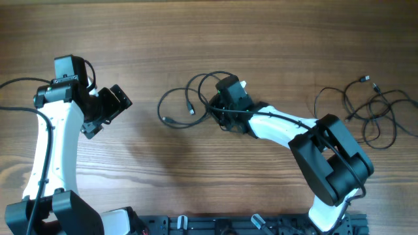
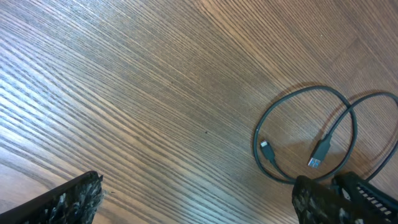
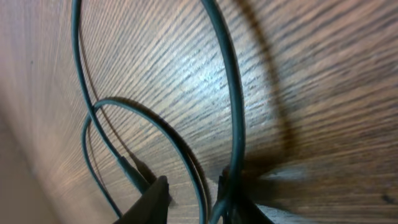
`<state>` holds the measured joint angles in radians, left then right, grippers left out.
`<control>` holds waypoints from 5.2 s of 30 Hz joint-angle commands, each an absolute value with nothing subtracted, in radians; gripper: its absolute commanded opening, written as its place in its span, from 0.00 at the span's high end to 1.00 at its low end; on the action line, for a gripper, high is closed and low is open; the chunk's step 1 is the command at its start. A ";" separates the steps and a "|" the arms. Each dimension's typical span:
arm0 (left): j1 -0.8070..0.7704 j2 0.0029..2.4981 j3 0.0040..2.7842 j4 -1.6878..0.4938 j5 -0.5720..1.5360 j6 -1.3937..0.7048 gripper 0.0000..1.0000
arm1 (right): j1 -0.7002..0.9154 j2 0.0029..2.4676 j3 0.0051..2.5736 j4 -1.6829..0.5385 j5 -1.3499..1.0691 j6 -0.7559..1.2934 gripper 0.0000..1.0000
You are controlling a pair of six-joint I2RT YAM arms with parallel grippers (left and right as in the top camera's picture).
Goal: Untangle cables
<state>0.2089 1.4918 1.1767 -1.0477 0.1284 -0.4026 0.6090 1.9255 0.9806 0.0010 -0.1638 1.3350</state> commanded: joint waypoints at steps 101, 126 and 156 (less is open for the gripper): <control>-0.195 0.633 0.832 -0.936 0.006 -0.356 0.00 | 0.132 0.695 1.012 -1.014 -0.116 0.109 0.00; -0.195 0.571 0.832 -0.958 0.006 -0.356 0.00 | 0.131 0.563 0.957 -0.974 -0.057 0.070 0.00; -0.196 0.571 0.832 -0.958 0.006 -0.356 0.00 | 0.084 0.003 0.005 0.006 -0.105 -0.023 0.00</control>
